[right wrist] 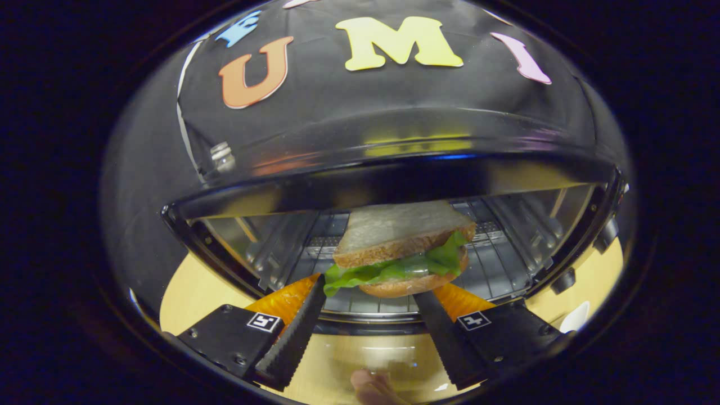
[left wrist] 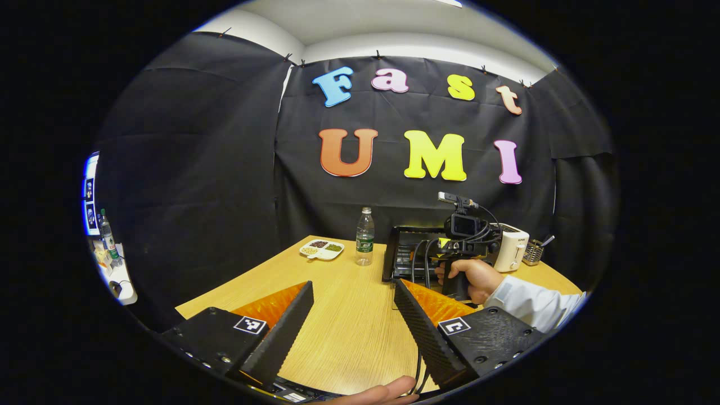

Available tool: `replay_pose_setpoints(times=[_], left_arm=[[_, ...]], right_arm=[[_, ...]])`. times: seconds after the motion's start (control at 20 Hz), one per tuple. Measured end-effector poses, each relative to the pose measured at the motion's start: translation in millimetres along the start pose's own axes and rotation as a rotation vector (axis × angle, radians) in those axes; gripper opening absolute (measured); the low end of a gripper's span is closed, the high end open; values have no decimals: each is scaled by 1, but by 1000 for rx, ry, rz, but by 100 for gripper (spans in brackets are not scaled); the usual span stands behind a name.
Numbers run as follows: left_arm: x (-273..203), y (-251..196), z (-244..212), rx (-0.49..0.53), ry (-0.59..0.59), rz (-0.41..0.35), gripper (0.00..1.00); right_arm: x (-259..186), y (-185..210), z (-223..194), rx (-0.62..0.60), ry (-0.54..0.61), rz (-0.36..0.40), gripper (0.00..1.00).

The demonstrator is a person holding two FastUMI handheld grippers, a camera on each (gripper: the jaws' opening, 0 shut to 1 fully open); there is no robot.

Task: Open the electric oven with the left hand, put the food in, and close the electric oven.

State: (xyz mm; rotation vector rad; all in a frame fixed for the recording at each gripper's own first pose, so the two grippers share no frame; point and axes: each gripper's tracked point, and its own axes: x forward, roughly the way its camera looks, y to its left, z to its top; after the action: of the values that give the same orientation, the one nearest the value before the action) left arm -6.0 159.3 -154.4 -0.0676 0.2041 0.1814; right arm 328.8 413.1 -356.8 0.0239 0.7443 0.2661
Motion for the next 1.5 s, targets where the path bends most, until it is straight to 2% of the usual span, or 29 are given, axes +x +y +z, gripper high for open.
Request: replay_pose_setpoints(times=[0.15,0.2,0.25,0.45,0.7,1.0,1.15,1.2,1.25,1.3,1.5], left_arm=[[2,-8,-11,-9,38,-28,95],[1,-5,-13,-2,43,-20,100],[1,-3,-15,5,45,-13,95],[0,-5,-14,-6,46,-11,95],[-7,-13,-2,-5,27,-9,95],[-11,-31,23,-17,-24,-15,95],[-7,-44,33,-15,-54,-31,95],[-4,-50,35,-13,-59,-37,100],[-2,-56,37,-12,-64,-43,100],[0,-63,39,-9,-67,-52,95],[13,-88,50,22,-101,-74,95]], right_arm=[[-17,2,-5,-78,80,14,99],[-23,1,-5,-106,91,22,99],[-31,1,-6,-123,101,21,99],[-69,0,-1,-164,69,44,99],[-145,-11,17,-155,-96,86,99],[-256,-51,40,-80,-312,108,99],[-310,-94,48,-49,-426,61,99],[-330,-108,48,-36,-459,44,98],[-347,-123,51,-26,-493,31,98],[-364,-137,51,-25,-522,20,98],[-417,-194,49,-48,-627,-67,98]])
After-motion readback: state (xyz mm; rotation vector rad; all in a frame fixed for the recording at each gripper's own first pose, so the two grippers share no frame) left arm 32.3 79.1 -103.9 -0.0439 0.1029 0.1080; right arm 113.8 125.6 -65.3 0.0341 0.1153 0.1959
